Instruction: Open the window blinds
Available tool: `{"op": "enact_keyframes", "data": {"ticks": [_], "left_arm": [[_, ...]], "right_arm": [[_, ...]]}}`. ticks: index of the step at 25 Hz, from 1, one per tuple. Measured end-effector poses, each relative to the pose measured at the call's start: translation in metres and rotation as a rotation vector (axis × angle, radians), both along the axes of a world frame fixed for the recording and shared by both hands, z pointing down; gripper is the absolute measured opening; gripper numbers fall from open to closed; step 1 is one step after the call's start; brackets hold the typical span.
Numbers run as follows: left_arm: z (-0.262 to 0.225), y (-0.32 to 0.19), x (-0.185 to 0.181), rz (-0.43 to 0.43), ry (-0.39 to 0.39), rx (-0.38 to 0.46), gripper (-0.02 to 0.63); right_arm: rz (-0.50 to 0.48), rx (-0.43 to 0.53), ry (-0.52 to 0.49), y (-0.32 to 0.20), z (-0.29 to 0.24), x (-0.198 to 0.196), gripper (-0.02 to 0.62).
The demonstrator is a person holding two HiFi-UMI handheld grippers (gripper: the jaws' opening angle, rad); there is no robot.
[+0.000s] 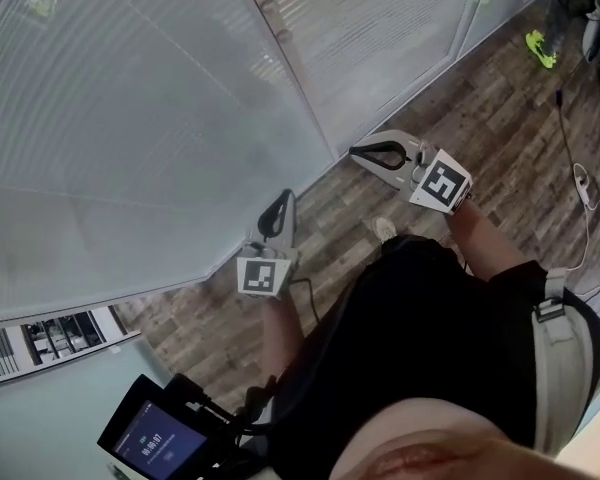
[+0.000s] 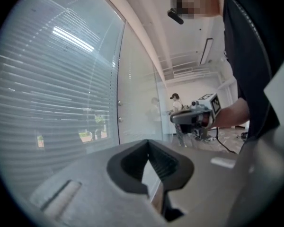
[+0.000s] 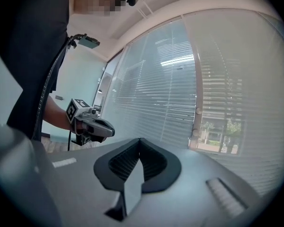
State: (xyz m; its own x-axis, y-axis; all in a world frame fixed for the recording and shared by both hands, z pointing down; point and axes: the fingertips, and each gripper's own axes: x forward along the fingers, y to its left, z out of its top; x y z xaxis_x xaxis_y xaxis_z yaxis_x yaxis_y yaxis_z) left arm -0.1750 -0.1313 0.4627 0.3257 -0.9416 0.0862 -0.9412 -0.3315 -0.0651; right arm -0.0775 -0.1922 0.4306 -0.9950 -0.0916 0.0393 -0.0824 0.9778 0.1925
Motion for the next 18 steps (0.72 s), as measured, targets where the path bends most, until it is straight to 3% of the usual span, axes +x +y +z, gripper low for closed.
{"op": "enact_keyframes", "data": {"ticks": [7,18], "left_arm": [[-0.022,-0.031,0.012,-0.069,-0.019,0.021,0.003],[-0.053,-0.076,0.008,-0.168,0.033,0.045,0.003]], "right_arm": [[-0.072,-0.003,-0.052,-0.031,-0.014,0.009,0.006],[-0.166,-0.082,-0.072,-0.097,-0.013,0.001,0.005]]}}
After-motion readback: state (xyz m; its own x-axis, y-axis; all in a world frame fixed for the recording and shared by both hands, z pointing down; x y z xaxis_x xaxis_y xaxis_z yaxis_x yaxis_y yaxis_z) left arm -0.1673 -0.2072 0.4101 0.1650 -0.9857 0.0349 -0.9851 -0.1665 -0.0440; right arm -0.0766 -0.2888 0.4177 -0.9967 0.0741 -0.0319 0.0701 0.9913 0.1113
